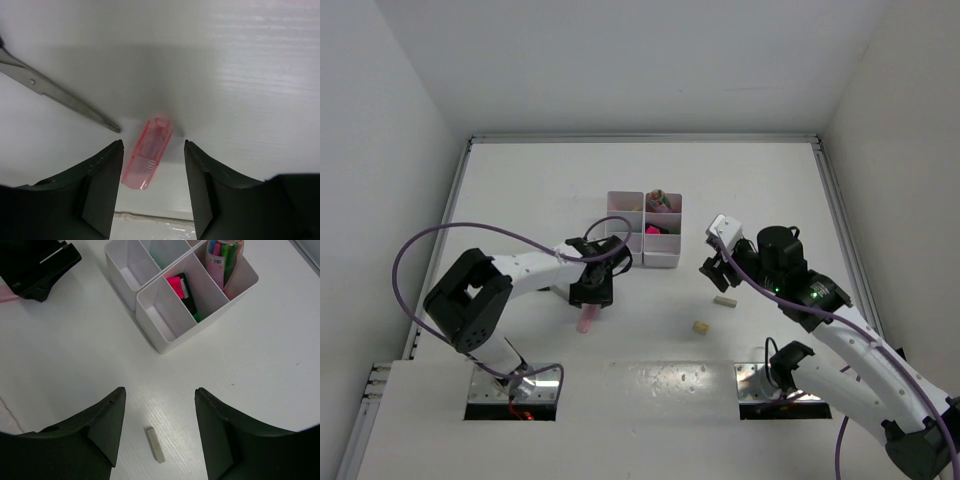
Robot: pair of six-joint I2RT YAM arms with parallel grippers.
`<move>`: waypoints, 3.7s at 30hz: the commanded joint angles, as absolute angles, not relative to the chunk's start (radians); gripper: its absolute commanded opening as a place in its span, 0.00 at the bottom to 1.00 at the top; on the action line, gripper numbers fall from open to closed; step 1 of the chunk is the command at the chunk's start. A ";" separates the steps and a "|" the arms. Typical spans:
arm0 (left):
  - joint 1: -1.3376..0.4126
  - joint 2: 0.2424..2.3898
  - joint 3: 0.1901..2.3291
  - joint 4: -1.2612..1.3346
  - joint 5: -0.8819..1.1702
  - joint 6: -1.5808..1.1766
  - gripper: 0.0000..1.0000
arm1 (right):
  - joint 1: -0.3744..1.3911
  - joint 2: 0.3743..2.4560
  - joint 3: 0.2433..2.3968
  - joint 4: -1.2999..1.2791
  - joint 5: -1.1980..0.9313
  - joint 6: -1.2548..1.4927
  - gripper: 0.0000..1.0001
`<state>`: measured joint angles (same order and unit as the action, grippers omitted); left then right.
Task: Sort the stationery into containers
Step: Pick up the stationery from the center of the board, then place the stationery in the storage box, then pick up the scissors from the center of the board.
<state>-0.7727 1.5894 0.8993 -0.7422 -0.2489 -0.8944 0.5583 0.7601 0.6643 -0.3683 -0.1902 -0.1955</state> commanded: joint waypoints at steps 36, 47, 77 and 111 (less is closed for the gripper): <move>-0.695 1.387 1.000 -0.683 -0.149 -0.830 0.00 | 0.554 0.753 0.658 -0.337 -0.176 -0.199 0.52; -0.686 1.390 1.242 -0.494 -0.440 -0.916 0.00 | 0.554 0.753 0.649 -0.308 -0.129 -0.190 0.01; -0.723 1.729 1.315 -0.321 -0.848 -1.370 0.25 | 0.554 0.744 0.640 -0.299 -0.120 -0.190 0.02; -0.321 1.057 0.741 -0.565 -0.484 -1.153 0.64 | 0.554 0.753 0.640 -0.299 -0.110 -0.190 0.30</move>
<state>-0.4114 1.0767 0.7506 -0.5919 -0.6029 -1.2404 0.5583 0.7555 0.6395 -0.3363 -0.1154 -0.1986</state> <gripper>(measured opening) 0.685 0.315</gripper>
